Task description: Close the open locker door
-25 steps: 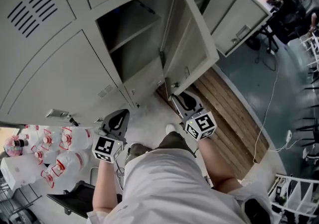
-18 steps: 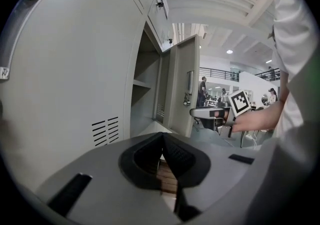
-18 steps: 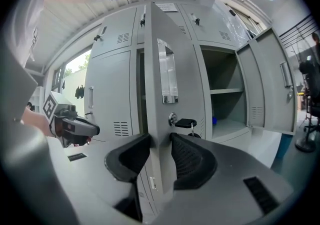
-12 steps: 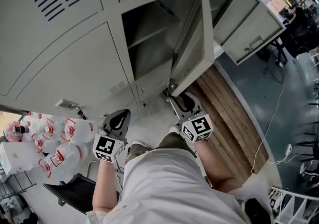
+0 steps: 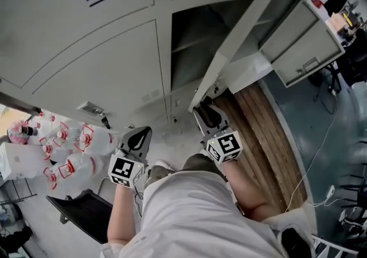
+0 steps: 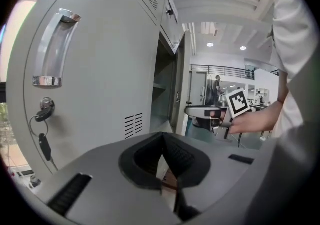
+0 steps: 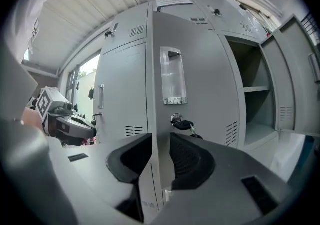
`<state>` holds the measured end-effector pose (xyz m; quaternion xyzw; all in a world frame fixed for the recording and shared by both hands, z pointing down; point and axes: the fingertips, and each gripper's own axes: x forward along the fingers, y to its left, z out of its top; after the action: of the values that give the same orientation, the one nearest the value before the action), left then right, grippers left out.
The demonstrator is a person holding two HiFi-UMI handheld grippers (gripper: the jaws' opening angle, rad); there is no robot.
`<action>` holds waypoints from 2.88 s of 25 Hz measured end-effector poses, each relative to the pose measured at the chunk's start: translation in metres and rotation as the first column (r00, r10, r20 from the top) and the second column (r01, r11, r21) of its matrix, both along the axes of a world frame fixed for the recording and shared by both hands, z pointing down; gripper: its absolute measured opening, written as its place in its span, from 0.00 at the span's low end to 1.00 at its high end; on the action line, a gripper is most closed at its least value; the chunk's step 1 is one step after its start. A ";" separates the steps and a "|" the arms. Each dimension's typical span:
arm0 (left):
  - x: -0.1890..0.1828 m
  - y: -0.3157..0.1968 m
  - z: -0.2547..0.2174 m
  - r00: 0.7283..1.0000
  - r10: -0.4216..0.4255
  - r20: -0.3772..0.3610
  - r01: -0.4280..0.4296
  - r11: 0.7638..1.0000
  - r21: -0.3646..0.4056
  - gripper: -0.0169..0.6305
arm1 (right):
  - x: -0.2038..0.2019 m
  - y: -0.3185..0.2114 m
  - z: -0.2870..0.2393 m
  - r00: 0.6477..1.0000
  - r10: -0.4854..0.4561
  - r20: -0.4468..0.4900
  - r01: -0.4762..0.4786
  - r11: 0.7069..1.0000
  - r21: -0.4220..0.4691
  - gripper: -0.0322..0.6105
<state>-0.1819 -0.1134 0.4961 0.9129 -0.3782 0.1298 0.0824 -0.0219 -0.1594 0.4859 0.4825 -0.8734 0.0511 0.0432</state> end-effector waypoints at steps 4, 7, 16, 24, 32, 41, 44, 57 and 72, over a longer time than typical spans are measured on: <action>-0.014 0.002 0.000 0.999 -0.046 0.004 0.046 0.999 -0.003 0.03 | -0.014 -0.012 0.000 0.999 -0.038 0.001 0.038 0.999 0.002 0.23; -0.024 0.004 0.001 0.997 -0.082 0.006 0.082 0.997 -0.002 0.03 | -0.023 -0.021 -0.001 0.998 -0.062 0.001 0.062 0.998 0.007 0.22; -0.045 0.006 0.001 0.983 -0.185 0.014 0.185 0.983 -0.004 0.03 | -0.043 -0.047 0.003 0.992 -0.127 0.005 0.127 0.992 0.001 0.21; -0.057 0.008 0.002 0.963 -0.268 0.024 0.268 0.963 -0.007 0.03 | -0.054 -0.069 0.004 0.986 -0.169 0.019 0.169 0.986 -0.006 0.21; -0.064 0.009 0.002 0.942 -0.334 0.027 0.335 0.942 -0.011 0.03 | -0.060 -0.090 0.003 0.978 -0.205 0.026 0.205 0.979 -0.010 0.21; -0.065 0.011 0.001 0.931 -0.363 0.030 0.363 0.932 -0.013 0.03 | -0.060 -0.097 0.003 0.976 -0.215 0.029 0.216 0.976 -0.012 0.20; -0.062 0.012 -0.001 0.934 -0.357 0.027 0.357 0.934 -0.013 0.03 | -0.059 -0.094 0.000 0.975 -0.222 0.032 0.222 0.975 -0.017 0.20; -0.011 -0.006 0.000 0.976 -0.218 -0.002 0.218 0.976 -0.011 0.03 | -0.016 -0.059 -0.009 0.981 -0.187 0.057 0.189 0.982 -0.031 0.14; 0.086 -0.031 -0.025 0.998 0.004 -0.068 -0.001 0.999 0.040 0.03 | 0.072 0.003 -0.024 0.999 -0.050 -0.004 0.050 0.998 -0.032 0.11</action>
<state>-0.0962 -0.1441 0.4708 0.9186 -0.3767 0.0912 0.0766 0.0503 -0.1567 0.4617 0.4597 -0.8842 0.0626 0.0544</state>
